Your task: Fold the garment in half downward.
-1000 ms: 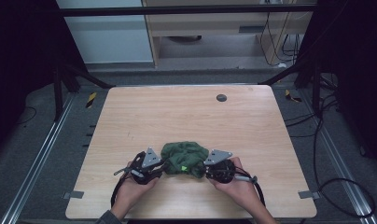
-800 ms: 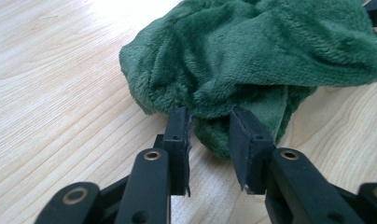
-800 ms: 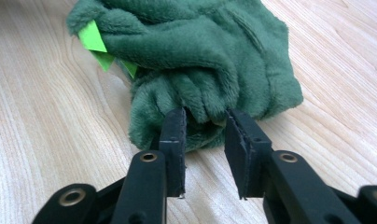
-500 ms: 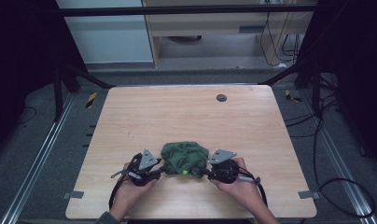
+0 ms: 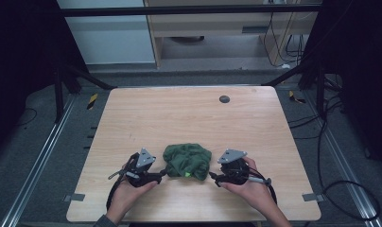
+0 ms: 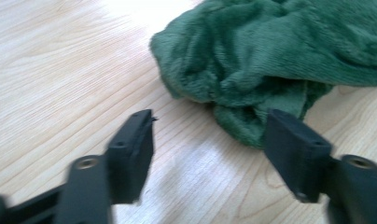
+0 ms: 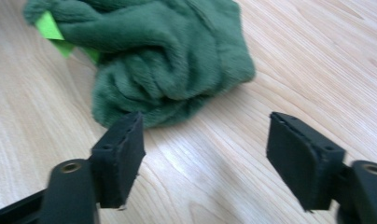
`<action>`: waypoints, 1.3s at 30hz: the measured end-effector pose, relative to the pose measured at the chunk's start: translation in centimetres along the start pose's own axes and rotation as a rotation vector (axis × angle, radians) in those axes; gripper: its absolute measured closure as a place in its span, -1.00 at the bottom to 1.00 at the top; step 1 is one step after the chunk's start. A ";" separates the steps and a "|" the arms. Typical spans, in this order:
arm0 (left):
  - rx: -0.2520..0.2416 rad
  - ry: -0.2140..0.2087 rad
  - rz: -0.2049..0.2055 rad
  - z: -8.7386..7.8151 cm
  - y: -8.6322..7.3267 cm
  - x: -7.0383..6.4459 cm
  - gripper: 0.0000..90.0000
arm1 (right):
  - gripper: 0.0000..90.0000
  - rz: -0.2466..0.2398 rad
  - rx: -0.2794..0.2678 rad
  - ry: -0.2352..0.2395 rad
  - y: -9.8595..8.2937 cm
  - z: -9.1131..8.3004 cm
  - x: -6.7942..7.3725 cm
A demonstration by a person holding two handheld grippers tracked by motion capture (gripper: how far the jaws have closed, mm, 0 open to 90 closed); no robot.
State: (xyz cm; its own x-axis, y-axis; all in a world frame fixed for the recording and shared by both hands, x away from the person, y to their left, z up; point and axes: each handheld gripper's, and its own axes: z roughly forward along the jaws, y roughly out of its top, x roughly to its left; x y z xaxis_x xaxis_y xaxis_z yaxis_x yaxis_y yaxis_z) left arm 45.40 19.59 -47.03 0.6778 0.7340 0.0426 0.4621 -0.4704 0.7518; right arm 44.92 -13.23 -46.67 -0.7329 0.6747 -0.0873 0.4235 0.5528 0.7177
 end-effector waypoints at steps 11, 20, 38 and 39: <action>0.085 0.002 -0.038 -1.0 0.0 2.5 -0.74 | -0.83 0.109 0.054 0.004 -1.0 0.0 -2.4; 0.120 0.000 0.005 -1.5 -0.8 4.3 -0.88 | -0.83 0.147 0.066 0.016 -1.8 0.1 -4.3; 0.128 0.115 -0.079 -0.9 -2.8 9.4 -0.88 | -0.80 0.253 0.077 -0.074 -2.9 0.2 -9.5; 0.123 0.123 -0.092 -0.7 -3.0 9.8 -0.90 | -0.80 0.259 0.078 -0.079 -3.0 0.3 -9.8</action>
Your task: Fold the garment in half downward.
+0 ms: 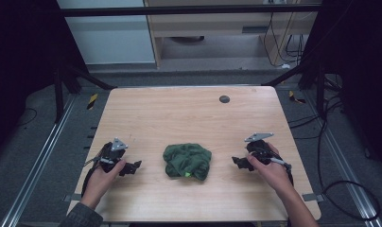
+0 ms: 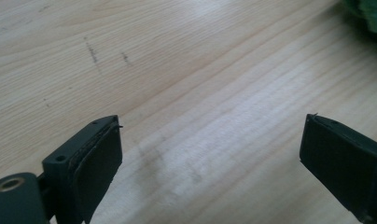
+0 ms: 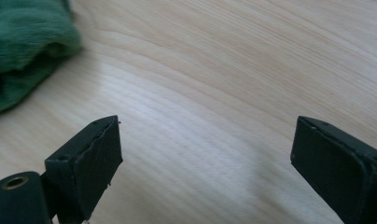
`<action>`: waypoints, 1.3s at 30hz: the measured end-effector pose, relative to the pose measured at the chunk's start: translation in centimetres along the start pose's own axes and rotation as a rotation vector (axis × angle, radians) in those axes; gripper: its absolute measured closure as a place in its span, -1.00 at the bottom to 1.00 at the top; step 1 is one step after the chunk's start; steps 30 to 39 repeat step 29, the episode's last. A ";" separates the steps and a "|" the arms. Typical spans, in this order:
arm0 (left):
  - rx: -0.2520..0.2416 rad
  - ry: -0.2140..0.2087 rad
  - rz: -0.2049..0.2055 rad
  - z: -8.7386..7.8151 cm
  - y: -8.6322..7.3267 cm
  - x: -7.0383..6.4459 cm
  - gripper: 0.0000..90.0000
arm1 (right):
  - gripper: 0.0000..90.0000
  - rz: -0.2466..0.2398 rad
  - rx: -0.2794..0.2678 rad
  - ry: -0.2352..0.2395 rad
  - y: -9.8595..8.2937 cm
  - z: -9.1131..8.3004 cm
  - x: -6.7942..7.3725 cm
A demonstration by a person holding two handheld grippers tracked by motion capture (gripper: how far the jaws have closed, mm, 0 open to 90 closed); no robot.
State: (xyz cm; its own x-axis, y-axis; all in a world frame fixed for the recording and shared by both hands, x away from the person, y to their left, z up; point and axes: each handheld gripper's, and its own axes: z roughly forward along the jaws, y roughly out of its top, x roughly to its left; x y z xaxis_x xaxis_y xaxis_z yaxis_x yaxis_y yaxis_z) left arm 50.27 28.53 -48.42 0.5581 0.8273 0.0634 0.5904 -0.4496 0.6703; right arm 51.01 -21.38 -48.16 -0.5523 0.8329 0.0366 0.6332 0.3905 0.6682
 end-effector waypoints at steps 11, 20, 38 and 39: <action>-0.050 0.031 -0.089 1.7 -0.4 1.8 -0.90 | -0.84 0.098 -0.001 -0.096 -0.1 2.3 -2.0; -0.060 0.030 -0.088 2.8 -0.6 1.6 -0.96 | -0.95 0.107 -0.075 -0.158 -0.4 3.5 -2.1; -0.051 0.050 -0.115 2.7 -0.8 1.7 -1.00 | -1.00 0.175 -0.081 -0.223 -0.2 3.8 -1.5; -0.051 0.050 -0.115 2.7 -0.8 1.7 -1.00 | -1.00 0.175 -0.081 -0.223 -0.2 3.8 -1.5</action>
